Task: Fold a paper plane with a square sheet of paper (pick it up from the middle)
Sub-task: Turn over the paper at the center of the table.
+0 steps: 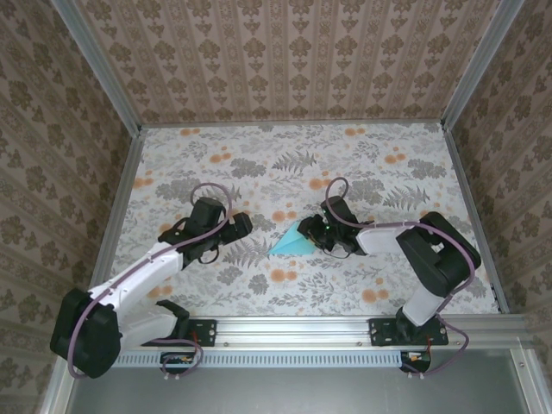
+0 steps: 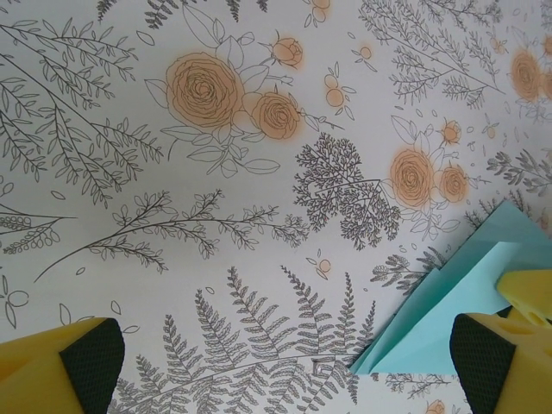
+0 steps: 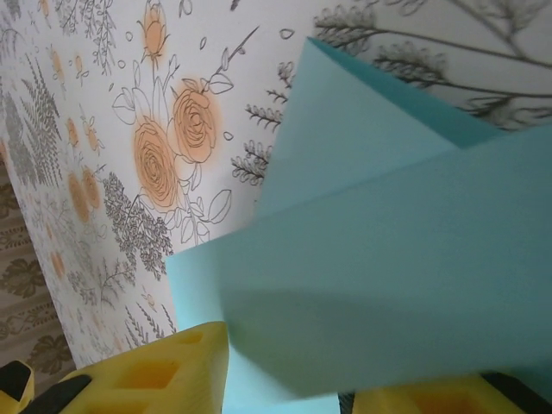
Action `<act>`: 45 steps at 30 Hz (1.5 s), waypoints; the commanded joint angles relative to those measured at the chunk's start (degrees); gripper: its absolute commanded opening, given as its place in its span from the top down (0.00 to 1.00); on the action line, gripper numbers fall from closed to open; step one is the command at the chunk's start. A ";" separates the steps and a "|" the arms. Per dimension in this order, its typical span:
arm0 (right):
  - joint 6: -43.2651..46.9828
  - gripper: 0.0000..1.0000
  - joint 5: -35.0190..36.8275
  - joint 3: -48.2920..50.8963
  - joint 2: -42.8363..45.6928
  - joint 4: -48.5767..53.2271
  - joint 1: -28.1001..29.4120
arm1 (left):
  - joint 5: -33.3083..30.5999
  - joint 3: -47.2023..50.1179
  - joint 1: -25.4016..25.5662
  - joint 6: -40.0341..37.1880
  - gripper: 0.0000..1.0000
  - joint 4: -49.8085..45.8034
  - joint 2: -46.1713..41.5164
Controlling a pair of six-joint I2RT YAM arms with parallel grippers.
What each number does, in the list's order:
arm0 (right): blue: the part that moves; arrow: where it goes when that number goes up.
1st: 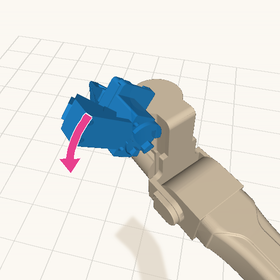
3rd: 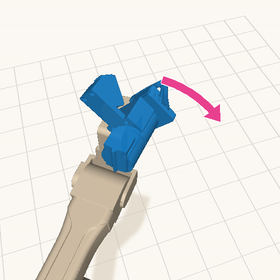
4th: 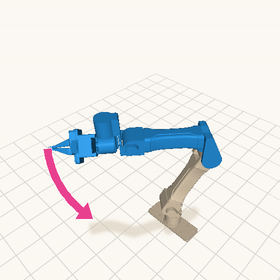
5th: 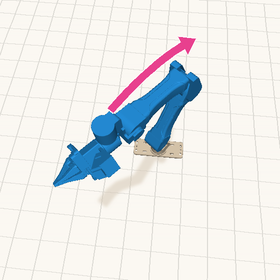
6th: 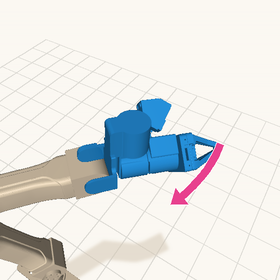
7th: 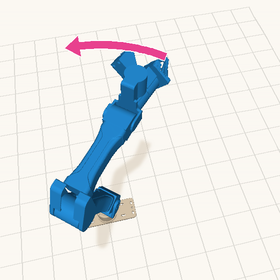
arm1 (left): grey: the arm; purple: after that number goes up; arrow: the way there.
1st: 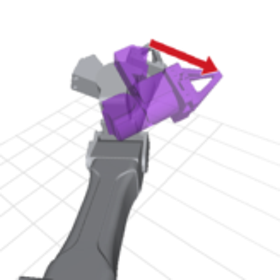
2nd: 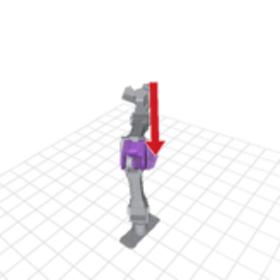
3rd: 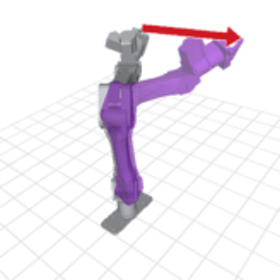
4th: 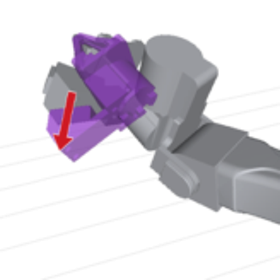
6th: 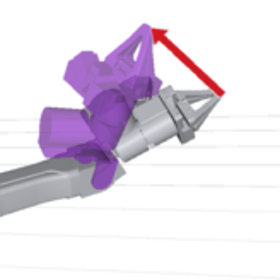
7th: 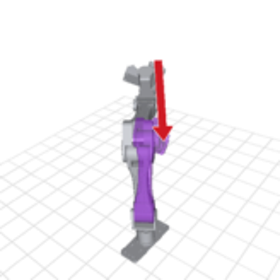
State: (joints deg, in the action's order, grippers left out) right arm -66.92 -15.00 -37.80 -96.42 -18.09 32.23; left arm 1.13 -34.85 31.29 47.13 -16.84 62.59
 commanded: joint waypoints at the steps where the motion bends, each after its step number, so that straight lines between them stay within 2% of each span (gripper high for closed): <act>1: -1.86 0.64 -0.42 -1.09 -1.70 -5.96 0.64 | 2.24 1.01 -1.02 0.71 0.00 -1.32 -1.18; 5: -2.60 0.69 -0.29 -0.82 -3.03 -8.32 0.68 | 4.37 1.23 -1.88 0.47 0.00 -1.32 -0.92; 10: -2.08 0.90 -0.32 -0.51 -3.14 -11.27 0.73 | 8.47 1.10 -2.87 -0.11 0.00 -0.61 -0.82; 13: 0.71 0.94 -3.11 -0.74 -1.46 -14.27 -0.05 | 13.49 1.19 -3.77 -0.46 0.00 1.43 -0.80; 18: 7.95 0.95 -16.06 -3.06 2.34 -18.34 -2.96 | 22.74 0.49 -4.31 -1.52 0.00 5.95 -1.21; 24: 8.53 0.95 -31.36 -6.84 3.48 -20.49 -5.86 | 33.33 0.24 -4.35 0.05 0.00 16.45 -1.62; 31: 5.55 0.93 -35.61 -9.30 4.73 -20.59 -5.86 | 39.94 -0.27 -3.62 3.55 0.00 25.41 1.73; 35: 4.25 0.93 -36.45 -9.81 4.93 -20.85 -5.86 | 41.56 -0.90 -2.60 4.10 0.06 28.38 3.78; 38: 2.88 0.92 -37.28 -9.59 4.59 -23.44 -5.77 | 42.24 -0.97 -1.98 4.66 0.14 30.98 5.03; 43: 0.80 0.92 -37.62 -8.78 4.00 -26.87 -5.51 | 44.18 -0.65 -1.33 7.33 0.32 36.81 7.14; 45: 0.57 0.92 -37.77 -8.81 3.88 -26.91 -5.53 | 43.57 -0.52 -1.22 7.64 0.42 37.58 7.53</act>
State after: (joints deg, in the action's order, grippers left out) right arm -64.95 -50.50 -46.02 -93.03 -41.43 26.41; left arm 42.94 -34.46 29.67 53.49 16.08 69.58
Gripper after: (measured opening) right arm 0.083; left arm 0.607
